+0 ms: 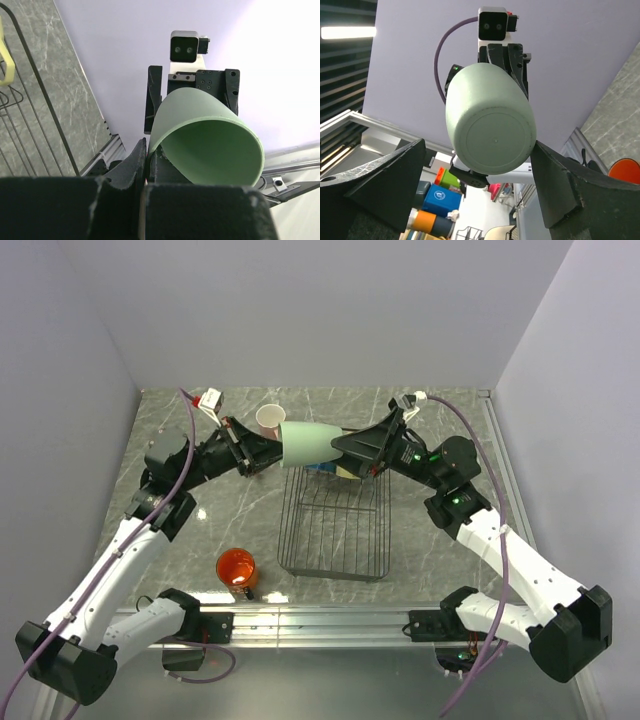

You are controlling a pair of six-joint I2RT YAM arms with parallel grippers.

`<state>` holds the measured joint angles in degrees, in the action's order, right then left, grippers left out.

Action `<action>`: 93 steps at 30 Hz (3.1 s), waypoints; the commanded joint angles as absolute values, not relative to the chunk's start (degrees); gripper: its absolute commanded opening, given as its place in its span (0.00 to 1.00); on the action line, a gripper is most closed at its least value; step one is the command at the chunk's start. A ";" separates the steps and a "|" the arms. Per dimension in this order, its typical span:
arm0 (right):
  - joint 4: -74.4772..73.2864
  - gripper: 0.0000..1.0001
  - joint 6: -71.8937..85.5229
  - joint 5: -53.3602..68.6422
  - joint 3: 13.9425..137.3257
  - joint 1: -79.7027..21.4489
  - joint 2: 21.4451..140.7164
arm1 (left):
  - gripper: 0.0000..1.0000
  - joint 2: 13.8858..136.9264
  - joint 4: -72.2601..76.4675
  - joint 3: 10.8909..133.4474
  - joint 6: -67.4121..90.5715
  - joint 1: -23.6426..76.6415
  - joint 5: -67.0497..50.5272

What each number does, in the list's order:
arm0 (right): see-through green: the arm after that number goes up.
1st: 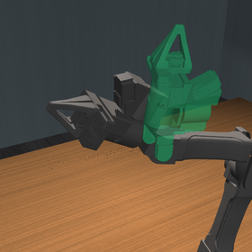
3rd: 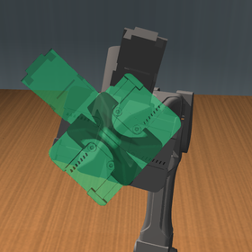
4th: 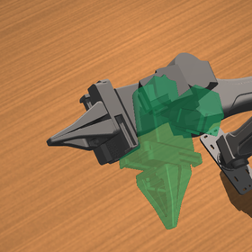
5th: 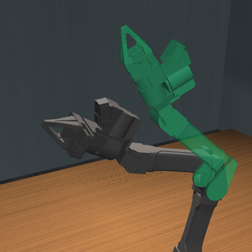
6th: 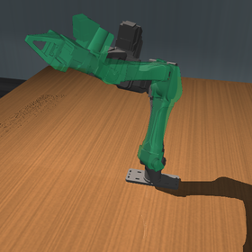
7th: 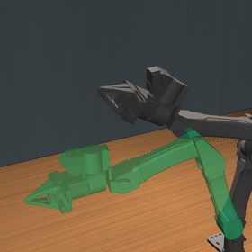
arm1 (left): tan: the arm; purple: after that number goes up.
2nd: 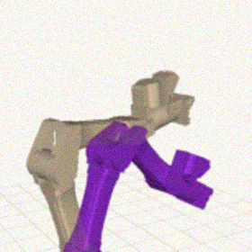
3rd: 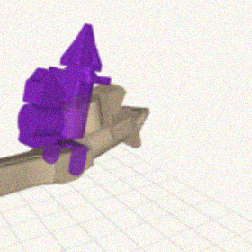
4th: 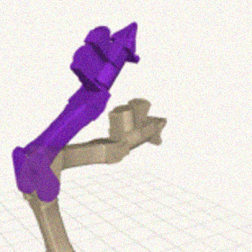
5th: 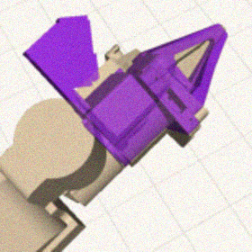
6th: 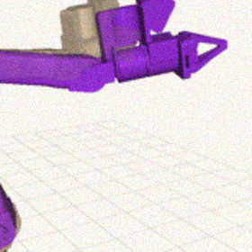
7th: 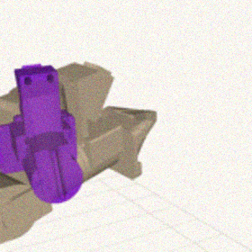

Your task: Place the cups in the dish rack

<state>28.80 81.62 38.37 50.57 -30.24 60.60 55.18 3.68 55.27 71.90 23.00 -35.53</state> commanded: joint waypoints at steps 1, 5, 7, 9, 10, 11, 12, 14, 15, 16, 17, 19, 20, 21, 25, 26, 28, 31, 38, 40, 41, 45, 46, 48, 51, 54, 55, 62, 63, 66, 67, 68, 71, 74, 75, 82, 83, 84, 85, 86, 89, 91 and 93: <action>33.57 0.91 82.62 37.71 52.82 -30.23 60.91 | 0.00 53.70 7.82 54.32 72.95 23.29 -37.18; 33.92 0.90 82.88 37.27 53.00 -30.15 61.87 | 0.00 53.79 8.35 53.26 73.13 23.64 -37.00; 33.58 0.90 82.71 37.09 53.26 -30.23 62.31 | 0.00 53.61 8.53 52.91 73.13 23.73 -36.83; 33.58 0.90 82.79 37.09 53.26 -30.23 62.93 | 0.00 53.44 8.61 52.82 72.86 23.99 -36.65; 34.10 0.90 83.05 37.18 53.35 -30.32 63.45 | 0.00 53.52 8.53 52.82 72.77 24.08 -36.48; 34.45 0.89 83.23 37.18 53.26 -30.24 63.54 | 0.00 53.44 7.83 52.91 72.60 24.08 -36.13; 34.54 0.89 83.23 37.26 53.35 -30.23 63.81 | 0.00 53.44 7.56 52.82 72.42 24.08 -36.04; 34.45 0.84 83.06 37.53 53.61 -30.32 63.98 | 0.00 53.44 7.47 52.91 72.16 24.17 -36.04; 34.45 0.82 83.06 37.62 53.70 -30.32 63.98 | 0.00 53.44 6.95 52.91 72.07 24.17 -35.69; 34.19 0.80 82.97 37.62 53.61 -30.32 63.81 | 0.00 53.35 6.68 52.82 71.90 24.17 -35.51; 34.10 0.76 82.88 37.70 53.61 -30.24 63.81 | 0.00 53.35 6.42 52.82 71.63 24.17 -35.42; 34.01 0.73 82.88 37.79 53.70 -30.32 63.55 | 0.00 53.35 5.28 52.82 71.19 24.17 -34.72; 33.58 0.70 82.71 37.88 53.79 -30.32 63.28 | 0.00 53.44 4.93 52.82 70.93 24.17 -34.46; 33.40 0.68 82.53 37.97 53.88 -30.24 63.19 | 0.00 53.44 4.49 52.82 70.67 24.17 -34.28; 32.70 0.48 82.35 38.23 54.23 -30.24 62.67 | 0.00 54.14 2.38 52.82 69.61 24.17 -33.31; 32.43 0.38 82.18 38.41 54.49 -30.15 62.58 | 0.04 54.40 0.89 53.00 69.09 24.26 -32.88; 31.99 0.25 81.92 38.58 54.75 -30.15 62.58 | 0.11 55.10 -1.48 53.44 68.29 24.26 -32.26; 28.49 0.00 79.90 38.85 55.72 -29.53 61.79 | 0.33 55.81 -4.56 54.23 65.93 24.26 -31.73; 18.92 0.00 73.67 39.55 56.60 -26.37 58.45 | 0.60 55.02 -13.61 54.58 61.18 24.17 -28.66; 9.65 0.00 67.02 38.85 58.00 -25.41 57.31 | 0.63 54.84 -17.65 54.67 59.51 24.17 -26.38; 5.14 0.00 63.84 38.06 60.53 -25.23 56.96 | 0.64 54.84 -19.41 54.93 58.89 24.17 -25.24; -15.70 0.00 47.93 31.39 67.58 -25.31 56.69 | 0.64 55.81 -31.44 57.21 55.12 24.08 -16.63; -21.39 0.00 43.64 28.68 69.24 -25.31 57.12 | 0.64 55.98 -35.21 58.00 53.80 24.08 -13.57; -27.22 0.00 39.57 24.54 70.83 -26.19 57.39 | 0.63 56.25 -38.13 59.06 52.74 24.08 -10.47; -38.64 0.00 32.45 7.70 74.61 -31.36 59.14 | 0.63 56.60 -42.00 60.99 50.72 24.08 -6.69; -47.01 0.00 28.66 -7.74 77.69 -39.43 63.01 | 0.62 57.39 -44.47 63.28 49.31 24.00 -4.49; -49.72 0.00 28.57 -10.34 78.13 -40.77 65.28 | 0.62 57.48 -44.99 64.24 48.87 23.99 -4.05; -50.80 0.00 31.73 -21.88 73.31 -43.15 70.13 | 0.59 59.32 -48.16 68.38 47.81 23.82 -2.37; -50.28 0.00 31.90 -22.49 72.43 -43.15 70.57 | 0.59 59.33 -48.77 68.64 47.73 23.91 -2.29; -47.73 0.00 31.73 -22.24 69.44 -43.15 71.89 | 0.58 59.24 -49.65 69.69 47.29 23.91 -2.11; -46.25 0.00 31.64 -21.37 68.22 -43.15 72.24 | 0.58 59.15 -50.70 69.87 47.11 23.91 -2.11; -45.53 0.00 31.64 -21.01 67.77 -43.24 72.59 | 0.58 59.24 -51.23 70.05 47.02 23.91 -2.02; -42.90 0.00 31.90 -20.13 66.10 -43.24 73.82 | 0.56 58.89 -53.26 70.93 47.02 23.91 -1.58; -41.14 0.00 32.08 -20.04 65.30 -43.15 75.49 | 0.56 58.54 -54.57 71.72 47.20 23.91 -1.41; -40.87 0.00 32.17 -20.04 65.30 -43.24 76.54 | 0.56 58.54 -54.84 72.07 47.28 23.91 -1.41; -38.76 0.00 32.43 -20.91 64.43 -43.24 80.42 | 0.54 58.89 -56.86 73.74 47.81 23.91 -0.70; -38.76 0.00 32.43 -21.35 64.34 -43.16 80.68 | 0.54 58.80 -56.87 73.83 47.90 23.91 -0.70; -38.85 0.00 32.61 -21.97 64.34 -43.15 81.47 | 0.54 58.62 -57.21 73.83 48.07 23.91 -0.53; -39.28 0.00 32.69 -23.19 64.42 -43.24 81.82 | 0.54 58.71 -57.39 73.83 48.16 23.91 -0.44; -39.46 0.00 32.70 -23.90 64.51 -43.16 82.26 | 0.53 58.36 -57.48 73.83 48.25 23.91 -0.35; -40.17 0.00 32.78 -26.01 64.42 -43.15 83.67 | 0.53 58.01 -57.83 73.21 48.51 23.91 -0.18; -40.78 0.00 33.05 -27.06 64.16 -43.16 84.55 | 0.53 57.75 -58.01 72.86 48.69 23.91 -0.18; -40.70 0.00 33.13 -27.60 63.81 -43.24 84.99 | 0.53 57.48 -58.01 72.69 48.87 23.91 -0.18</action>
<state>-40.99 32.58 -22.33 64.36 -42.96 84.86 59.13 -57.74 71.70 48.77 24.08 -1.13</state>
